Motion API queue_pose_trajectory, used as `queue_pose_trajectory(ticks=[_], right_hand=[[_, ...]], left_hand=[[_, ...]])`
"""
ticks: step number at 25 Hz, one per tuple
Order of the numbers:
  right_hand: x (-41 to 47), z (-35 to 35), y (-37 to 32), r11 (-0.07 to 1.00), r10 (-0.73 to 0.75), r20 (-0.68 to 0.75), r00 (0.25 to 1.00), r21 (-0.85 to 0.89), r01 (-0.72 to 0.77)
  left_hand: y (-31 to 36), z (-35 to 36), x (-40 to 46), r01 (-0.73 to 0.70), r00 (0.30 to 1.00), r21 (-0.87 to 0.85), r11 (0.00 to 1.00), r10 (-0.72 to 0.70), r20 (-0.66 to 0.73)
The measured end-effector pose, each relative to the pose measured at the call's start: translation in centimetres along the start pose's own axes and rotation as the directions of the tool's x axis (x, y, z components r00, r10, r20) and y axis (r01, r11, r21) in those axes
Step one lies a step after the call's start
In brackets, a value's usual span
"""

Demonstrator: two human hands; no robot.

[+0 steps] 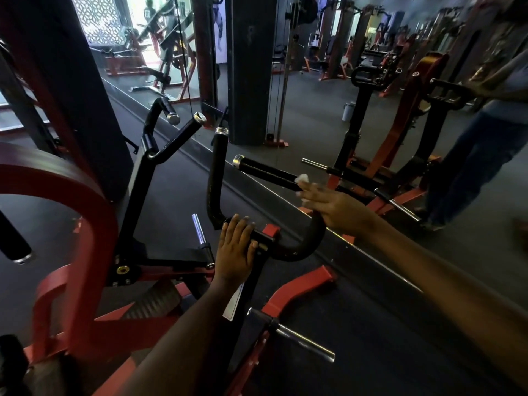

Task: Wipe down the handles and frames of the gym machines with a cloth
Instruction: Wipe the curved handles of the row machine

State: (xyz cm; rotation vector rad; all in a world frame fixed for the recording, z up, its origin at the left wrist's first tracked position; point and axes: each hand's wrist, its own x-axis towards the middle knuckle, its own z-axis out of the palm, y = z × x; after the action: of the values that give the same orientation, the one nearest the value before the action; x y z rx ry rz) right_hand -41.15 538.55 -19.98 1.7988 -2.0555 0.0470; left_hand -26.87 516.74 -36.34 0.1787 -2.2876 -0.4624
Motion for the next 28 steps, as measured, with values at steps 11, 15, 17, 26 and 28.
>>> queue_pose_trajectory(ticks=[11, 15, 17, 26, 28], right_hand=[[3.2, 0.8, -1.3, 0.483, 0.761, -0.021, 0.648, 0.686, -0.545], [-2.9, 3.4, -6.1, 0.136, 0.929, 0.058, 0.367, 0.866, -0.482], [-3.3, 3.7, -6.7, 0.068, 0.943, 0.093, 0.319, 0.887, -0.457], [-2.0, 4.8, -9.1, -0.397, 0.857, 0.417, 0.303, 0.909, -0.129], [-3.3, 5.7, -10.1, -0.334, 0.890, 0.405, 0.210, 0.892, -0.305]], left_hand=[[-0.2, 0.3, -0.2, -0.003, 1.000, -0.025, 1.000, 0.003, 0.009], [-0.3, 0.4, -0.2, -0.012, 1.000, -0.047, 0.999, 0.012, -0.005], [-0.4, 0.5, -0.3, -0.015, 1.000, -0.044, 0.999, 0.015, -0.005], [0.0, 0.1, -0.2, 0.010, 0.999, -0.049, 0.999, -0.008, 0.036], [0.0, 0.2, -0.2, -0.018, 1.000, -0.064, 0.998, 0.019, 0.013]])
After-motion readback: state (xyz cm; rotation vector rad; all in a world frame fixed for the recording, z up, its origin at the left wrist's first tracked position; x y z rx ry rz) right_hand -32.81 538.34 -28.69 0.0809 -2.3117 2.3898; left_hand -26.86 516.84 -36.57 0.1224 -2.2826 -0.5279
